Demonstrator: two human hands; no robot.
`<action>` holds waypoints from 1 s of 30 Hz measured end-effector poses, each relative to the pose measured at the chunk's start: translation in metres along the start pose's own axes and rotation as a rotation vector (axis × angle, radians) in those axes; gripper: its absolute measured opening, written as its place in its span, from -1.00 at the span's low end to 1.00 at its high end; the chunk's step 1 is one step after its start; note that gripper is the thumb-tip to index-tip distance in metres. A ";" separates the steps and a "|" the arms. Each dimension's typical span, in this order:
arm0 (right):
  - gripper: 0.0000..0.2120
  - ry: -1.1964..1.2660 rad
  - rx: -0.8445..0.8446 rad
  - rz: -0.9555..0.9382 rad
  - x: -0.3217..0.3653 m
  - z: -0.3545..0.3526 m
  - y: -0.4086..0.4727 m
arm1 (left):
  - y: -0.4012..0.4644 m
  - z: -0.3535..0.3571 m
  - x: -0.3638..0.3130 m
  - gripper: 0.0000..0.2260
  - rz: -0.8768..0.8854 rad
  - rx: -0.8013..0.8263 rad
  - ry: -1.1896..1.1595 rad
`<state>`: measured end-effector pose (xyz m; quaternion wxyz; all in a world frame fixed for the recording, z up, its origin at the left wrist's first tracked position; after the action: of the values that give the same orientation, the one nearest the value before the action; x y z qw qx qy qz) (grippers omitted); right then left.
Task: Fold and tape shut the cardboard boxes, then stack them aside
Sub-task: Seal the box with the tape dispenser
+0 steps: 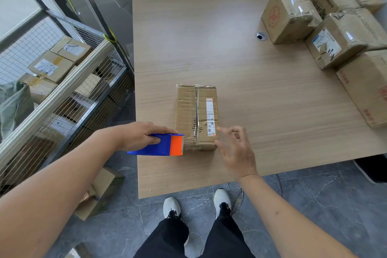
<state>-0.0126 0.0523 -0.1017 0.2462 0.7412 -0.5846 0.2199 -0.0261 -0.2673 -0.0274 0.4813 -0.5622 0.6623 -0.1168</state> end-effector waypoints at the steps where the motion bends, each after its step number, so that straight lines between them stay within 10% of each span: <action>1: -0.66 -0.016 0.030 -0.087 0.000 0.001 0.002 | 0.001 0.000 -0.002 -0.52 0.004 0.001 -0.008; 15: -0.73 -0.433 0.379 0.128 0.007 -0.015 0.078 | 0.032 0.028 -0.032 -0.51 0.098 -0.080 -0.112; 21: -0.55 0.184 0.244 0.108 0.012 0.013 0.068 | 0.035 0.032 -0.024 -0.50 0.102 -0.076 -0.158; 30: -0.49 -0.343 0.284 -0.076 -0.005 0.040 0.054 | 0.022 0.036 0.012 -0.46 0.153 -0.003 -0.299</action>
<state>-0.0652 0.0203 -0.1302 0.0446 0.8165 -0.5525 0.1614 -0.0113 -0.2562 -0.0668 0.5812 -0.5217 0.6245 0.0061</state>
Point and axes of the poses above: each hand's wrist, its own y-axis towards the middle knuckle, its own z-axis out of the palm, x = y × z, the point moved 1 cm from there along y, towards the middle knuckle, and after that the axes turned 2 degrees about y, right-handed, at the moved point
